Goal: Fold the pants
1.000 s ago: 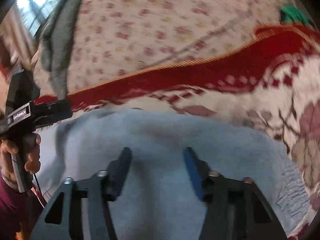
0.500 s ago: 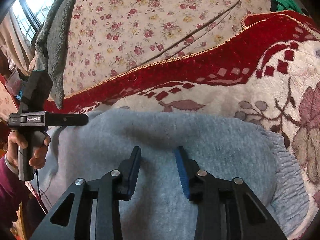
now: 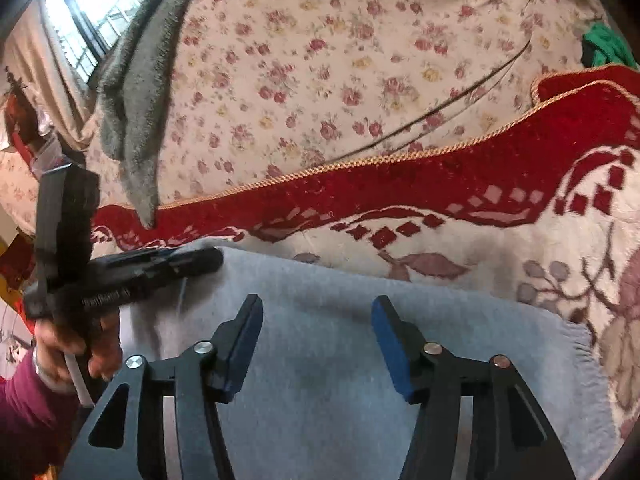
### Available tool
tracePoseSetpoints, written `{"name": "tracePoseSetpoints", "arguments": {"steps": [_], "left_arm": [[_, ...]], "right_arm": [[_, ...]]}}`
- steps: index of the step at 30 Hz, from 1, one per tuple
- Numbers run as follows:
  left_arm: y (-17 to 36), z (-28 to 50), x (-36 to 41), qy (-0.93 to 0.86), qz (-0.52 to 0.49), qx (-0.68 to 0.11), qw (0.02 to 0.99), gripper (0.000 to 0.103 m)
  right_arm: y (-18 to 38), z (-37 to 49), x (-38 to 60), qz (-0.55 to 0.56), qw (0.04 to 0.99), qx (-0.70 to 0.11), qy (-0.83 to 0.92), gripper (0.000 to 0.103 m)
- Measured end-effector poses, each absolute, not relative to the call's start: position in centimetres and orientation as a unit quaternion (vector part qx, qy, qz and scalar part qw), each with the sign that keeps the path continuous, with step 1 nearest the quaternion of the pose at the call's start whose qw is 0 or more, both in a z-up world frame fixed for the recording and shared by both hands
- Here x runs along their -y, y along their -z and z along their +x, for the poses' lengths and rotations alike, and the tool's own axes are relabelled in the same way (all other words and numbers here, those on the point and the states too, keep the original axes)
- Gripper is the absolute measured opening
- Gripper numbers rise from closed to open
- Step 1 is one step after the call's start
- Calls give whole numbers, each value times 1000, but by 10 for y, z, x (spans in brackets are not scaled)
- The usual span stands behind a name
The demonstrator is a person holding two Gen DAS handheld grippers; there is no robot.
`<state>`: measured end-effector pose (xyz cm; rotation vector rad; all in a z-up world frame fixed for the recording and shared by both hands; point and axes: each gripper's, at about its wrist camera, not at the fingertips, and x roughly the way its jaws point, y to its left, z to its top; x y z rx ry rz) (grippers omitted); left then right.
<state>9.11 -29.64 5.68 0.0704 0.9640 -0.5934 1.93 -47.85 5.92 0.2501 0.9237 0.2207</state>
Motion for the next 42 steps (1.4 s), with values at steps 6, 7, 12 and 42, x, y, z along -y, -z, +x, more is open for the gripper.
{"name": "tracePoseSetpoints", "arguments": {"steps": [6,7,12,42], "left_arm": [[-39,101,276,224,2,-464,857,71],[-39,101,270,221,-9,-465,857,72],[-55,83,232,174,-29,-457,872,78],[-72,-32,78,-4,-117,-428,896,85]], "right_arm": [[-29,23,483,81,882,-462,-52,62],[-31,22,480,73,883,-462,-49,62],[-45,14,469,64,882,-465,-33,66],[-62,41,314,-26,875,-466,-133,79]]}}
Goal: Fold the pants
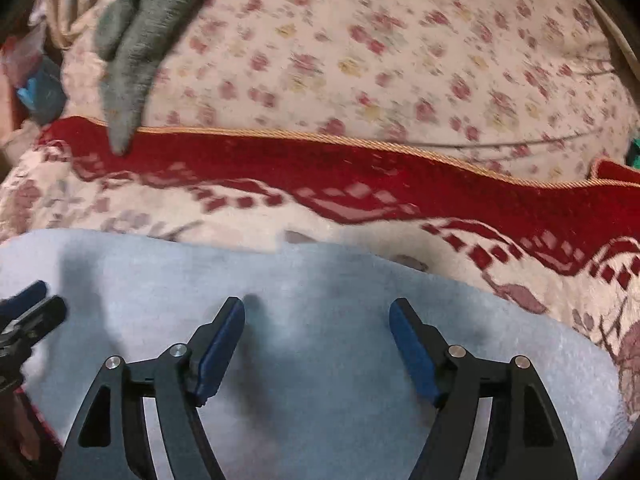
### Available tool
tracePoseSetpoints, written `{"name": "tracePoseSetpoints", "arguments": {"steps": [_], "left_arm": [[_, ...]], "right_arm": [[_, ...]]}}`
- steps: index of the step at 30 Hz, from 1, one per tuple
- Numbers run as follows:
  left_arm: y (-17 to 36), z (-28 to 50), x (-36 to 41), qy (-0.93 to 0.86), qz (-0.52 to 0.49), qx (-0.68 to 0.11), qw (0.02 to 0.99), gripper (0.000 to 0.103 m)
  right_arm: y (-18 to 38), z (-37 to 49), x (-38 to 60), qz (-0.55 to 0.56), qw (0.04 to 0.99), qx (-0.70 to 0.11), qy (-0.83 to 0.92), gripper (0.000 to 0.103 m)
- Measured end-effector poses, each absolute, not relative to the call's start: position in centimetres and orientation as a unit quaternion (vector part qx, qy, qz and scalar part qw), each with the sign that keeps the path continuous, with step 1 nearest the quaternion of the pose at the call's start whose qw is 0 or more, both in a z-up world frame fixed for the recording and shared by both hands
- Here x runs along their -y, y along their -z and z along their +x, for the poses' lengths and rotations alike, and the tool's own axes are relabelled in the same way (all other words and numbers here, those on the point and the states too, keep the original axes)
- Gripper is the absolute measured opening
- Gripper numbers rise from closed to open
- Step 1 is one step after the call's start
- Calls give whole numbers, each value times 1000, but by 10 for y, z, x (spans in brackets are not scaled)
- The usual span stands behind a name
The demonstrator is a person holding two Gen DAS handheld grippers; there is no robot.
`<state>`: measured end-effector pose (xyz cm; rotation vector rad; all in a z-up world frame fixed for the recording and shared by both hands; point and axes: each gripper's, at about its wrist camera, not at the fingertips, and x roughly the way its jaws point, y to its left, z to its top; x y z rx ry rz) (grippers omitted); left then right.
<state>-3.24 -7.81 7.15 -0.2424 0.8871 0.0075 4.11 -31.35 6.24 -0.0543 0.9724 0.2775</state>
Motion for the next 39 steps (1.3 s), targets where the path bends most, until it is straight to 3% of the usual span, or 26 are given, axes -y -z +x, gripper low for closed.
{"name": "tracePoseSetpoints", "arguments": {"steps": [3,18,34,39], "left_arm": [[-75,-49,54,-21,-155,-420,894,94],[-76,-140,-108,-181,-290,-377,861,95],[-26,-133,-159,-179,-357,-392,829,95],[-21,-119,-159,-174,-347,-399,831,103]], "right_arm": [[-77,34,278,-33,858,-459,-226,81],[-87,38,75,-101,756,-457,-458,82],[-47,60,-103,-266,640,-478,-539,84],[-22,79,-127,-259,587,-528,-557,91]]}}
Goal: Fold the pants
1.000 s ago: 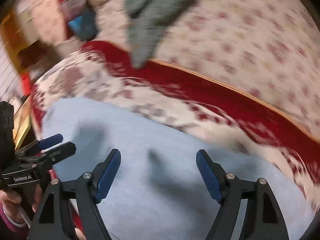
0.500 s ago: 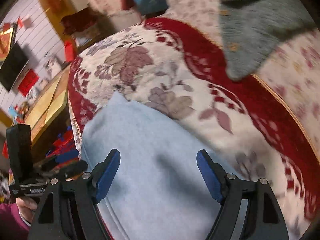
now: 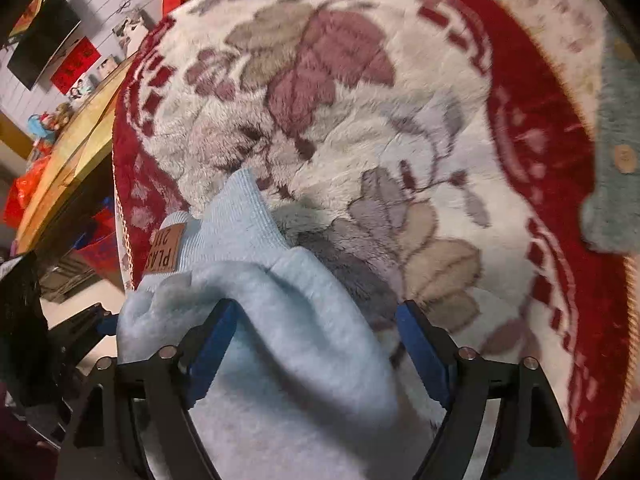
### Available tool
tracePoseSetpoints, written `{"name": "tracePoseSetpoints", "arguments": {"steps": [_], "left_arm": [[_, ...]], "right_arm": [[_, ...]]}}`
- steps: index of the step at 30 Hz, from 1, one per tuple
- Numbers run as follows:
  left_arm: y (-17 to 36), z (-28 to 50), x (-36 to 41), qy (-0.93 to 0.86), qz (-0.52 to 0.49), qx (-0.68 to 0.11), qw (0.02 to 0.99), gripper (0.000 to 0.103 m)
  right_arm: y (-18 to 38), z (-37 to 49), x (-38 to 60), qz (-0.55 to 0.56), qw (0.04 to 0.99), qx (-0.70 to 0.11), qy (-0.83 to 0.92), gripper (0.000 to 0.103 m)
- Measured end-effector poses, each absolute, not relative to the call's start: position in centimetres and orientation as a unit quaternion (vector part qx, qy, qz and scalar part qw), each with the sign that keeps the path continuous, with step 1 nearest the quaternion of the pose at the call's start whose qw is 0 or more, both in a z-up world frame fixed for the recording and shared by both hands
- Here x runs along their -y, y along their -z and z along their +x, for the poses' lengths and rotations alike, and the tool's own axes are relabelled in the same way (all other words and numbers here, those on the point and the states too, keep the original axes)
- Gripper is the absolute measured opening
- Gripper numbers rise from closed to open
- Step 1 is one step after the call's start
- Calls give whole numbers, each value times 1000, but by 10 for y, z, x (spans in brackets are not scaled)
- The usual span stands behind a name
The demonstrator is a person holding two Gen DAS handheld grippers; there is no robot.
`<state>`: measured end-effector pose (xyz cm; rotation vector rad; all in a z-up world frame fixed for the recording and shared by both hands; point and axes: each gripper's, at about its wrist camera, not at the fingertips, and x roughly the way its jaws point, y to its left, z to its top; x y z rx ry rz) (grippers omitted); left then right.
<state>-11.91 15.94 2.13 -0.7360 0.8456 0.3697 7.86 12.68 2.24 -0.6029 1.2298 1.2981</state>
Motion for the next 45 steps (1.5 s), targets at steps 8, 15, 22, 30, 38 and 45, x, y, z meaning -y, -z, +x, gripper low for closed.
{"name": "tracePoseSetpoints", "arguments": {"steps": [8,15,22,30,38,45], "left_arm": [[-18,-107,-163,-170,-342,-383,841,95],[-30,-109,-157,-119,-342,-357,861,36],[-78,-123,-134,-119,-291,-315,895,33],[-122,-129,-105,-117,-236,-287,921,33],[-148,-128,-68,-94,-197,-267,939,33],[-156,-125,-33,-67,-170,-263,947,33]], "right_arm": [[-2,82,-127,-207,543,-552,-598,63],[-36,59,-122,-267,571,-481,-609,33],[-91,43,-104,-286,595,-407,-632,33],[-143,30,-70,-310,620,-329,-642,34],[-165,22,-37,-325,646,-291,-626,35],[-171,21,2,-309,675,-282,-607,34]]}}
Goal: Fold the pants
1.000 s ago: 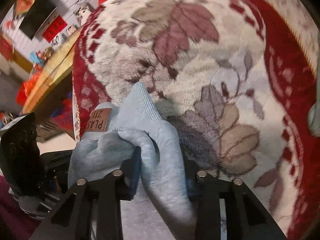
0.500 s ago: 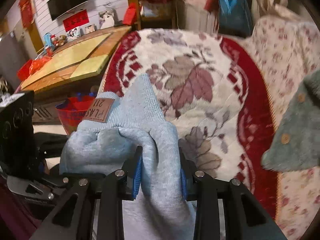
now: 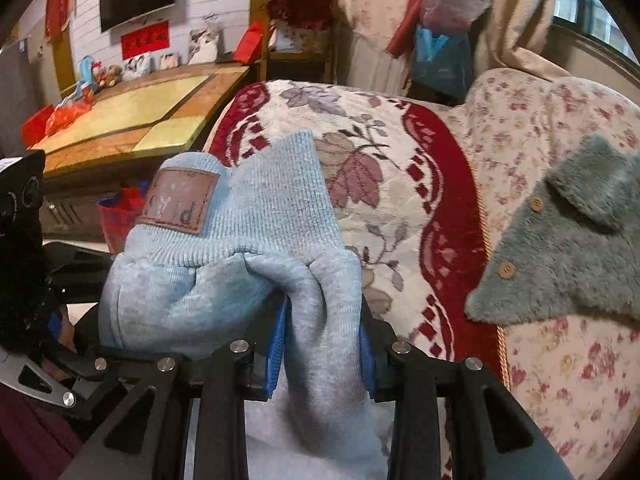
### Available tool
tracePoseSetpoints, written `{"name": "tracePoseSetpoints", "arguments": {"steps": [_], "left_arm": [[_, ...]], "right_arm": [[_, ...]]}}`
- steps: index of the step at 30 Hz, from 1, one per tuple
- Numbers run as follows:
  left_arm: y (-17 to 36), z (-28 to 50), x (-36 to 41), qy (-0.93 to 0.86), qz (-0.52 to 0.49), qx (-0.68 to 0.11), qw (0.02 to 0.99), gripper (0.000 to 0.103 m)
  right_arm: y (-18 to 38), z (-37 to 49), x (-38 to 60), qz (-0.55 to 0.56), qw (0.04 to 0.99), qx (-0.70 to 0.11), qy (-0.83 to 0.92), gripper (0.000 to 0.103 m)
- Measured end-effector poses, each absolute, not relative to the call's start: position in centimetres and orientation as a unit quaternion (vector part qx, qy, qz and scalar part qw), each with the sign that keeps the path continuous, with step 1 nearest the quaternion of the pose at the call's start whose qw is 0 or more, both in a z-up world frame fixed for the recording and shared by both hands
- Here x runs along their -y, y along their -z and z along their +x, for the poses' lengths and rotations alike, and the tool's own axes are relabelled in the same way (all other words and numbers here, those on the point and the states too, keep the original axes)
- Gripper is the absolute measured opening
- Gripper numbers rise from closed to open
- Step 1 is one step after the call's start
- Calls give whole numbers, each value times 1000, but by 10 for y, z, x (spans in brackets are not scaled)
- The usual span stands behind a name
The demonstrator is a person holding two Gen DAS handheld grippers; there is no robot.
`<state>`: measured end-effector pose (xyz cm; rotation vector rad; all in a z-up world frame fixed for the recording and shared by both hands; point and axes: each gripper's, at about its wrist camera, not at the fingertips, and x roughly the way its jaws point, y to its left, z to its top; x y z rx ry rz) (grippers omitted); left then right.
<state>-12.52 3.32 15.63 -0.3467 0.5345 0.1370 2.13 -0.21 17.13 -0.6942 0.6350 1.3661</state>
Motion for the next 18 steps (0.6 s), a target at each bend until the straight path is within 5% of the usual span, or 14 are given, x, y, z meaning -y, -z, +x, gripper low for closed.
{"name": "tracePoseSetpoints", "arguments": {"steps": [11,18], "left_arm": [[-152,-116,41,-19,-105,-266,958,33],[-107,-110,111,44,-55,-299,952,33]], "right_arm": [[-162,32,83,-249,712,-308,-580,34],[-106,40,170,-199,734,-391,-519,36]]}}
